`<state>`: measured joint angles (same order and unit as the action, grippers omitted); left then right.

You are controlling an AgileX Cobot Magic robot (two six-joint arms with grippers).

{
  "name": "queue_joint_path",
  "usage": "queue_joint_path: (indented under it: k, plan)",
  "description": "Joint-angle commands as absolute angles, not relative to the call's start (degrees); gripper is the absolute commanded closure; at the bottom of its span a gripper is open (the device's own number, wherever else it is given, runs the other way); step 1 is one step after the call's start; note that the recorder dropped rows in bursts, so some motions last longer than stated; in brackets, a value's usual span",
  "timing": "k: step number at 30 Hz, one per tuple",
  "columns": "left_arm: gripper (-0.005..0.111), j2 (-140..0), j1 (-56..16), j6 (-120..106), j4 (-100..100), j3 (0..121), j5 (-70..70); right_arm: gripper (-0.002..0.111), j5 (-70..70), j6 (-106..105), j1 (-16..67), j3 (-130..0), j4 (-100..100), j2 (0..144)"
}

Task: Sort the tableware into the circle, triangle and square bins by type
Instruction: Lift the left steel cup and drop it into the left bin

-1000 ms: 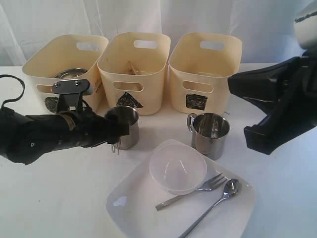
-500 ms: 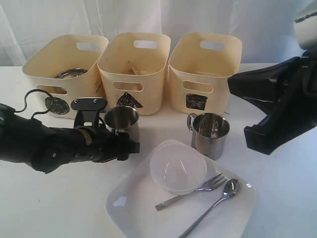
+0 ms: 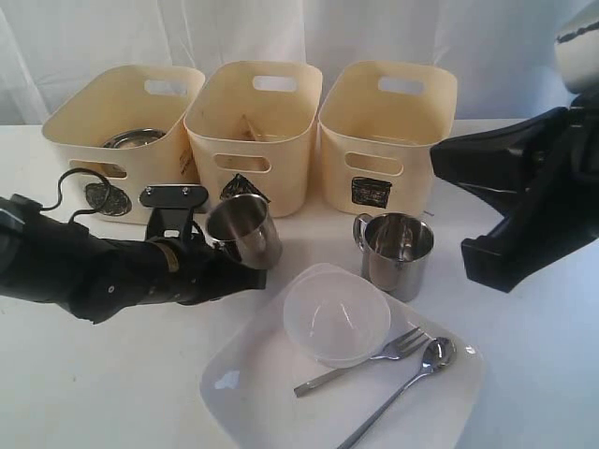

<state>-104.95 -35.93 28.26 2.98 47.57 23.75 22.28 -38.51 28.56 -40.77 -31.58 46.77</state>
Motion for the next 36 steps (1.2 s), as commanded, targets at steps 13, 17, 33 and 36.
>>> queue_joint_path:
  k: [13,17,33,36]
  plan:
    - [0.107,-101.54,-36.22,28.52,10.36,47.68,13.76,0.108,22.11,-38.32,28.54,-40.47,-31.31,46.51]
    - [0.107,-97.55,-36.22,28.26,10.98,47.68,11.93,0.108,21.99,-38.32,28.54,-40.47,-31.31,46.51]
    - [0.107,-80.1,-30.31,13.49,8.07,47.68,13.55,0.108,21.99,-38.32,28.54,-40.47,-31.31,46.51]
    - [0.107,-80.06,-25.22,12.57,7.02,47.68,17.18,0.108,21.99,-38.32,28.54,-40.47,-31.31,46.51]
